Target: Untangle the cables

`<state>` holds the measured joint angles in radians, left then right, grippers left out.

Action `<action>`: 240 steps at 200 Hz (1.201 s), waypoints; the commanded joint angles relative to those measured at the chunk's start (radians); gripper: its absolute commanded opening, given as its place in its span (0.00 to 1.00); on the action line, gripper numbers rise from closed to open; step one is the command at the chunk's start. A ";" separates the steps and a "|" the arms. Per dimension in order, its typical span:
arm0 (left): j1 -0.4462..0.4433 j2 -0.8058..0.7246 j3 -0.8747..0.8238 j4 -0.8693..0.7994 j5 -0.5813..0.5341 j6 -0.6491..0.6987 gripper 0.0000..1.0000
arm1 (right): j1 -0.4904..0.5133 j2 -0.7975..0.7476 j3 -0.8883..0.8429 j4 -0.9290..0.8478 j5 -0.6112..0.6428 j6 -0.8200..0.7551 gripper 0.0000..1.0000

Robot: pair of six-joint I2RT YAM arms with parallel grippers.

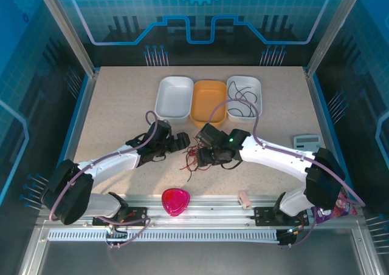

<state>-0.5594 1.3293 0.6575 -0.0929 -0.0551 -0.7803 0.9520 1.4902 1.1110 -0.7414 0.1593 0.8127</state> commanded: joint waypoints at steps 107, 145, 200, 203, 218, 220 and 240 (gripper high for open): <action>-0.006 -0.033 -0.051 0.034 -0.025 -0.010 0.99 | -0.039 0.132 -0.025 0.127 -0.108 0.044 0.49; -0.005 -0.024 -0.045 0.042 -0.019 -0.007 0.99 | -0.052 0.160 -0.016 0.126 -0.112 0.032 0.33; -0.006 -0.021 -0.033 0.057 0.016 0.031 0.99 | -0.052 0.125 0.003 0.106 -0.113 -0.013 0.00; -0.007 -0.022 -0.034 0.062 0.020 0.033 0.99 | -0.051 0.121 0.003 0.106 -0.112 -0.019 0.00; -0.011 -0.028 -0.044 0.105 0.046 0.054 0.99 | -0.044 0.099 0.000 0.115 -0.102 -0.045 0.00; -0.011 -0.030 -0.046 0.113 0.051 0.058 0.99 | -0.043 0.096 0.000 0.115 -0.100 -0.048 0.00; -0.021 -0.035 -0.055 0.161 0.077 0.090 0.99 | -0.035 0.058 -0.004 0.119 -0.083 -0.074 0.00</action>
<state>-0.5629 1.3201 0.6193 -0.0147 -0.0341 -0.7525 0.9085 1.6157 1.0973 -0.6193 0.0616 0.7868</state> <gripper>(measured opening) 0.992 0.059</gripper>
